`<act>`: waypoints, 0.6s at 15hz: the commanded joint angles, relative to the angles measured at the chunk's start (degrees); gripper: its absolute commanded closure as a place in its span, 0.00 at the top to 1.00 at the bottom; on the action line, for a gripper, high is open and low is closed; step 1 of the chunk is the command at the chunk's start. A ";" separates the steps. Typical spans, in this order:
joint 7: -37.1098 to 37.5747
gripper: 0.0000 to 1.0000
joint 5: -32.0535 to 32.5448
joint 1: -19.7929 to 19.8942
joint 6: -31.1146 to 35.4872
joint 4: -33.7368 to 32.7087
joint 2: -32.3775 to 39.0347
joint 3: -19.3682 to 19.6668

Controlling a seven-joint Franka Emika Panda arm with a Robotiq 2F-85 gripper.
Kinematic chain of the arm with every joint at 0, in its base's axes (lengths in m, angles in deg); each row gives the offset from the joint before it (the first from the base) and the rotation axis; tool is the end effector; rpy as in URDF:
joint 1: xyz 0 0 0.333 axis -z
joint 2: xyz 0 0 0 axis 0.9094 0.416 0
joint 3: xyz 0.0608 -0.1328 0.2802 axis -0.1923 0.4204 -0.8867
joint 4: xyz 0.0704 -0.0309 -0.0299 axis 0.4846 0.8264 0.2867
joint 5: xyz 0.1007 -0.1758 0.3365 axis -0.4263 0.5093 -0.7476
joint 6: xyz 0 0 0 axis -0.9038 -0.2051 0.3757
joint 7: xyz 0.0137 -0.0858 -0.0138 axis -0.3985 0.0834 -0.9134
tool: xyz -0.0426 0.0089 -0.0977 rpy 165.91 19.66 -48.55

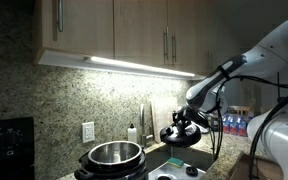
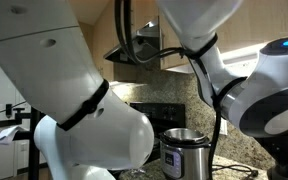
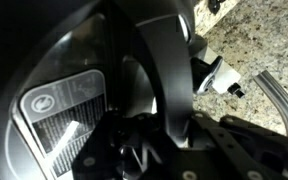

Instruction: Pick up the lid and close the rice cooker

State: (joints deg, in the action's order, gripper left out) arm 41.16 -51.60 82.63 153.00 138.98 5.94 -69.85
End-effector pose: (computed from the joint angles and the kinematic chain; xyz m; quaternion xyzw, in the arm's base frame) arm 0.3537 -0.2677 0.3643 -0.8445 0.3646 -0.3614 0.1523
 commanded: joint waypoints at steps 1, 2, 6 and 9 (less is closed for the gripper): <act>-1.02 0.02 -0.28 1.24 -0.07 1.85 0.28 -3.20; -0.99 0.02 0.21 2.53 -0.82 2.42 0.76 -4.97; -1.73 0.02 0.73 0.94 -0.38 2.62 0.62 -7.95; -1.72 0.02 0.87 0.93 -2.33 2.16 1.61 -10.62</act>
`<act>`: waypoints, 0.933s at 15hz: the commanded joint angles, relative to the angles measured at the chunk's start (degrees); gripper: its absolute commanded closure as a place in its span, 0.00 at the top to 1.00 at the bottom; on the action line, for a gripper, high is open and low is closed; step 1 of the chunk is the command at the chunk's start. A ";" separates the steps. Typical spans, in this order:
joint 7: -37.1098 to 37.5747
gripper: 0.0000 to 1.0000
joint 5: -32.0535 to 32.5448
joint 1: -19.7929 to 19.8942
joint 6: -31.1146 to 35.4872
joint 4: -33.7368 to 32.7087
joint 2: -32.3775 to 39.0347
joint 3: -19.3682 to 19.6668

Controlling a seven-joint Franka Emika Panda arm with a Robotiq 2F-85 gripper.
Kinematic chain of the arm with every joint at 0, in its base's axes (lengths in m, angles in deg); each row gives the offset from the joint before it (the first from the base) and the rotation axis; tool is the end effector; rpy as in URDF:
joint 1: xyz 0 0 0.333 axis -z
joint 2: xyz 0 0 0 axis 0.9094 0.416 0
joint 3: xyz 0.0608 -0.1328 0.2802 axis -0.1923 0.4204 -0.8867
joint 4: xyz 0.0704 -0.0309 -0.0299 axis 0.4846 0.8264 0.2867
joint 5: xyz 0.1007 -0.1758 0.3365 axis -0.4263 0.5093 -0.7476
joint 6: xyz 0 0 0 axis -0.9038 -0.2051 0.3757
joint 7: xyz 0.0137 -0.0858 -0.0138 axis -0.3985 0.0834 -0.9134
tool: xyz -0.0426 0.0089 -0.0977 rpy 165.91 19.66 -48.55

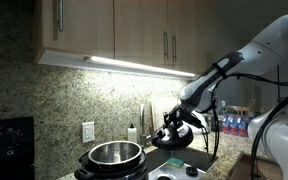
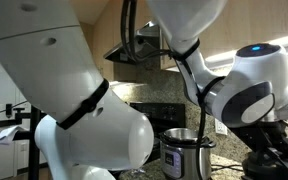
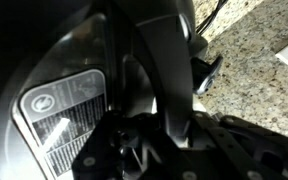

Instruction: Pick up the lid and close the rice cooker

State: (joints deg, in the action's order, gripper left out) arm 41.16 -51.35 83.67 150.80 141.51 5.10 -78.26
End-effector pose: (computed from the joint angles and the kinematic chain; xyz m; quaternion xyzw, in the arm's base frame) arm 0.3720 -0.2091 0.3721 -0.8782 0.2965 -0.3426 0.1534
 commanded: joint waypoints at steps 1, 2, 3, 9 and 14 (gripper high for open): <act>-1.63 0.02 0.50 0.06 -1.16 -1.01 3.26 -3.12; -1.44 0.02 0.36 0.42 -2.38 -1.34 4.81 -3.82; -0.71 0.02 1.17 4.77 -4.86 -0.14 7.97 -7.42; 1.08 0.02 2.41 -0.09 -15.67 -4.82 20.01 -3.25; 3.13 0.02 1.61 -0.08 -23.31 -7.75 21.62 -5.87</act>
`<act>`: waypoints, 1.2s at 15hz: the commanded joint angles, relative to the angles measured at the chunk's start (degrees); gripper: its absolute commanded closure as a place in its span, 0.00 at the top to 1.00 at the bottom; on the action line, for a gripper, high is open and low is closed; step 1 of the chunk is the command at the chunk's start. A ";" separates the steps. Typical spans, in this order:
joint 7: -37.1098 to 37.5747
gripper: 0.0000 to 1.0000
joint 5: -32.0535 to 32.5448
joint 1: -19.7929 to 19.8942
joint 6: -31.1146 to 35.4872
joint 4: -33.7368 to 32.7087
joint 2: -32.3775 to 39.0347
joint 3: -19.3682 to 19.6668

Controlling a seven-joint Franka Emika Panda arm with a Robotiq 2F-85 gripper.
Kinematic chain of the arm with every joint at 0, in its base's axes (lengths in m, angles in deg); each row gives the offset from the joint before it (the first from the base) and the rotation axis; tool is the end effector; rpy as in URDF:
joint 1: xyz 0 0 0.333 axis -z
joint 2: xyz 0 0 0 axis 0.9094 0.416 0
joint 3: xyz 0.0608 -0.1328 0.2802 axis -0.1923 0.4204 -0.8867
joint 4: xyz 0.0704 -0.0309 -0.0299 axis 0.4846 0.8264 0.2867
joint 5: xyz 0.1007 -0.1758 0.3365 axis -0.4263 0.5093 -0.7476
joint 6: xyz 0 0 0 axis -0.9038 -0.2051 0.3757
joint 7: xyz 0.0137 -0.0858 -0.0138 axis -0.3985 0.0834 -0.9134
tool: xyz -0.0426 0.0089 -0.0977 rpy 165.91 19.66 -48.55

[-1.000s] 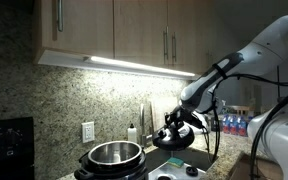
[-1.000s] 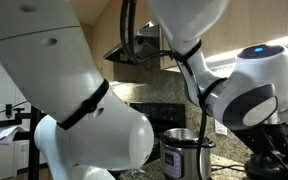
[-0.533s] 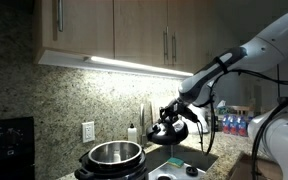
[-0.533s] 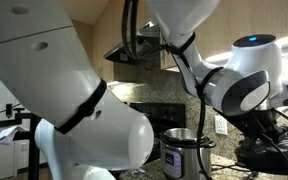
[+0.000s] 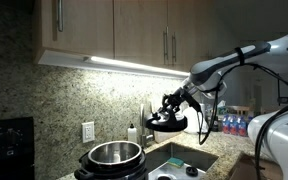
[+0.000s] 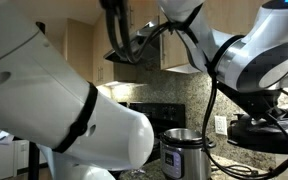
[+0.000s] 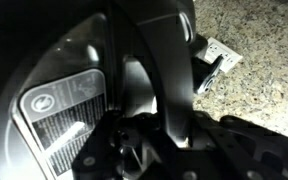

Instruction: Pick up the lid and close the rice cooker

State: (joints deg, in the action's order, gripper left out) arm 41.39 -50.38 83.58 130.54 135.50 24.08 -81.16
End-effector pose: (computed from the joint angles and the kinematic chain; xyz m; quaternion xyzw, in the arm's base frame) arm 0.3645 -0.2164 0.4526 -0.8660 0.2507 -0.3370 0.2713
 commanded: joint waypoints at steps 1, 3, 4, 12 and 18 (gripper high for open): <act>2.84 0.02 0.32 0.00 -3.59 -1.76 2.26 -3.78; 2.71 0.02 -0.05 -0.03 -4.29 -1.25 1.93 -5.87; 1.96 0.02 -0.86 -0.08 -4.54 -0.73 1.93 -7.03; 1.65 0.02 -1.17 -7.59 -5.72 1.34 0.64 -11.13; 2.33 0.02 -0.39 -14.60 -6.77 1.66 -2.31 -11.12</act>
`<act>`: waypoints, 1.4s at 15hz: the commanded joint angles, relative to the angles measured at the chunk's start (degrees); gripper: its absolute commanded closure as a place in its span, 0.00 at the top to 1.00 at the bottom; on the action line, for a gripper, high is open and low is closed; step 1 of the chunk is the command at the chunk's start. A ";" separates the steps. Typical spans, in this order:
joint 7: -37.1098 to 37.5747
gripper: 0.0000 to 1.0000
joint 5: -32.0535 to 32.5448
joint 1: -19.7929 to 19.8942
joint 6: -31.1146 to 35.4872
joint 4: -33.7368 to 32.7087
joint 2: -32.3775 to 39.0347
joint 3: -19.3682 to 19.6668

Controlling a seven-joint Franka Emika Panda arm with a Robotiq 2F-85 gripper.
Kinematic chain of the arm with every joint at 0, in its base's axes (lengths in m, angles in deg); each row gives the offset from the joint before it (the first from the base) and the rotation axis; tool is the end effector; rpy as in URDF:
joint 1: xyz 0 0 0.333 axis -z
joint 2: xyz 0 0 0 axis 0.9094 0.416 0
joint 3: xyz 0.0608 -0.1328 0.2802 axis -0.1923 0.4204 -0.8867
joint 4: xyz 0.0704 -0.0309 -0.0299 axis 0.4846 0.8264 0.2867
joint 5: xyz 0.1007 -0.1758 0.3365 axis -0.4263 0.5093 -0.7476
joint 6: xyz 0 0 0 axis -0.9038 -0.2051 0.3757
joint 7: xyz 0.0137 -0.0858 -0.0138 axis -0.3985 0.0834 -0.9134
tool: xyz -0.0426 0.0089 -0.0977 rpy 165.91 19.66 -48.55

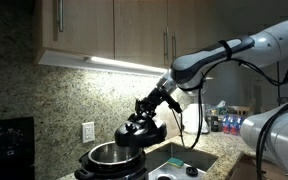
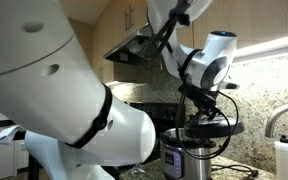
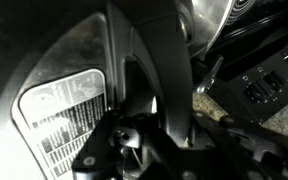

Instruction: Pick up the lid and close the rice cooker

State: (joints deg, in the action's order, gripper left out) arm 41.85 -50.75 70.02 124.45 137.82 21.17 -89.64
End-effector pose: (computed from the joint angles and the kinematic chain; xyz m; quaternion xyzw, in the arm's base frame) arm 0.3976 -0.0528 0.4523 -0.9271 0.0666 -0.2462 0.2748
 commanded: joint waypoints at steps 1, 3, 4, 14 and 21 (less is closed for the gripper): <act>1.92 0.02 0.15 -1.78 -0.84 -0.79 0.17 -2.62; 1.10 0.02 -0.20 -3.94 -0.32 -0.96 -0.31 -1.14; 0.99 0.02 -0.33 -4.72 -0.49 -1.12 -0.27 -0.94; -1.74 0.02 -3.02 -18.40 -0.52 -2.92 0.45 8.60; 0.34 0.02 -4.85 -22.17 7.96 -2.43 -1.20 12.65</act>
State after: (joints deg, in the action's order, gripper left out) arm 41.78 -53.67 48.84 128.63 134.81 19.98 -76.85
